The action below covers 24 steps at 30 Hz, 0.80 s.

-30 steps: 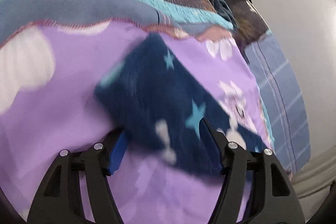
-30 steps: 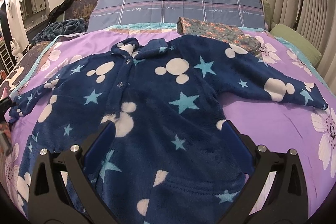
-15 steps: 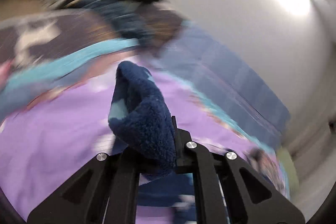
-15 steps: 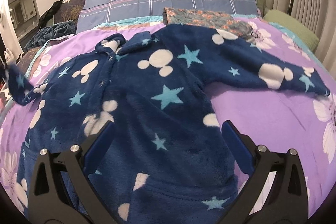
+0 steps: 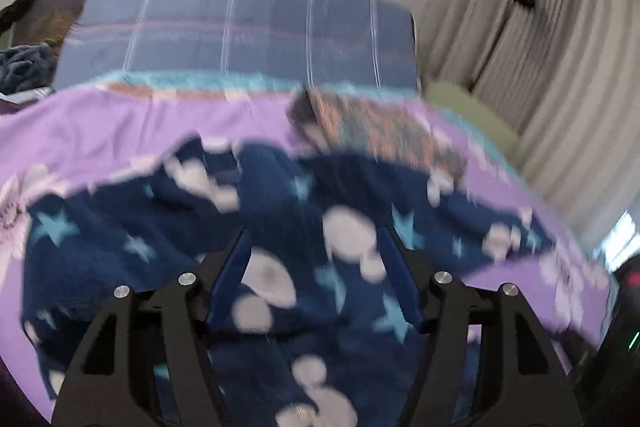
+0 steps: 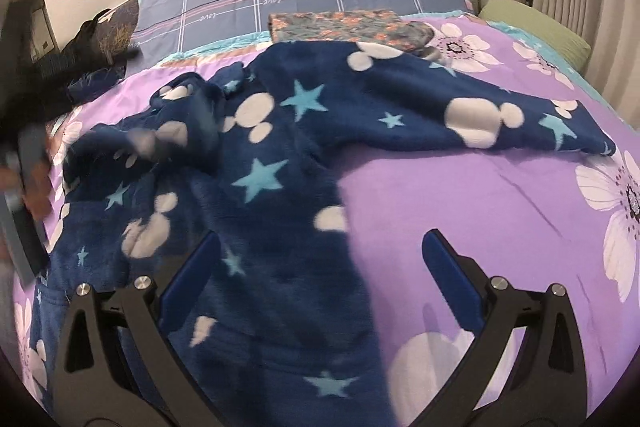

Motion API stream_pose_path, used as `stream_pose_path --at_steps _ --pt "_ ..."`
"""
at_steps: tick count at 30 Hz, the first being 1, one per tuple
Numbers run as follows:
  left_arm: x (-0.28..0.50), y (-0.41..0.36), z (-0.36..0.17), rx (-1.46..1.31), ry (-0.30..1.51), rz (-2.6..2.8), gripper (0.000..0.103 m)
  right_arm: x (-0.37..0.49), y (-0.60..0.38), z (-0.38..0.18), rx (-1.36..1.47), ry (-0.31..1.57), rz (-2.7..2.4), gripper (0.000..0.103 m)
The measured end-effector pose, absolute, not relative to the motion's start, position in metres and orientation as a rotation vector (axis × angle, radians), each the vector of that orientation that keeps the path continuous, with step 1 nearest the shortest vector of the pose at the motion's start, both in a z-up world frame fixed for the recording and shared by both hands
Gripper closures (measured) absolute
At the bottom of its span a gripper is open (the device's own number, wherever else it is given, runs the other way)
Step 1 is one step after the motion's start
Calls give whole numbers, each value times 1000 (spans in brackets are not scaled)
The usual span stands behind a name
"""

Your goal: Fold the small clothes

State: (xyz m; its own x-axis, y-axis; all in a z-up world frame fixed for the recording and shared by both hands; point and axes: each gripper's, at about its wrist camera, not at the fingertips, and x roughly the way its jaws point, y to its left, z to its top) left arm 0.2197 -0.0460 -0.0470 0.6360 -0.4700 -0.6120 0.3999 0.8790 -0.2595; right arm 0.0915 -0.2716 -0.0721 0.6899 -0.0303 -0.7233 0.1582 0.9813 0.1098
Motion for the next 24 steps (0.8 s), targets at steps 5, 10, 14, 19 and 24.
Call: stream_pose_path --at_steps 5,10,14,19,24 --pt "197 -11 -72 -12 749 -378 22 103 -286 -76 224 829 -16 8" --pt "179 61 -87 37 775 -153 19 146 -274 -75 265 864 138 35" --pt "188 108 -103 51 834 24 19 197 -254 -75 240 862 225 35" --pt "213 147 -118 -87 890 105 19 281 -227 -92 221 927 239 34" --pt "234 157 -133 -121 908 171 19 323 -204 -109 215 958 194 34"
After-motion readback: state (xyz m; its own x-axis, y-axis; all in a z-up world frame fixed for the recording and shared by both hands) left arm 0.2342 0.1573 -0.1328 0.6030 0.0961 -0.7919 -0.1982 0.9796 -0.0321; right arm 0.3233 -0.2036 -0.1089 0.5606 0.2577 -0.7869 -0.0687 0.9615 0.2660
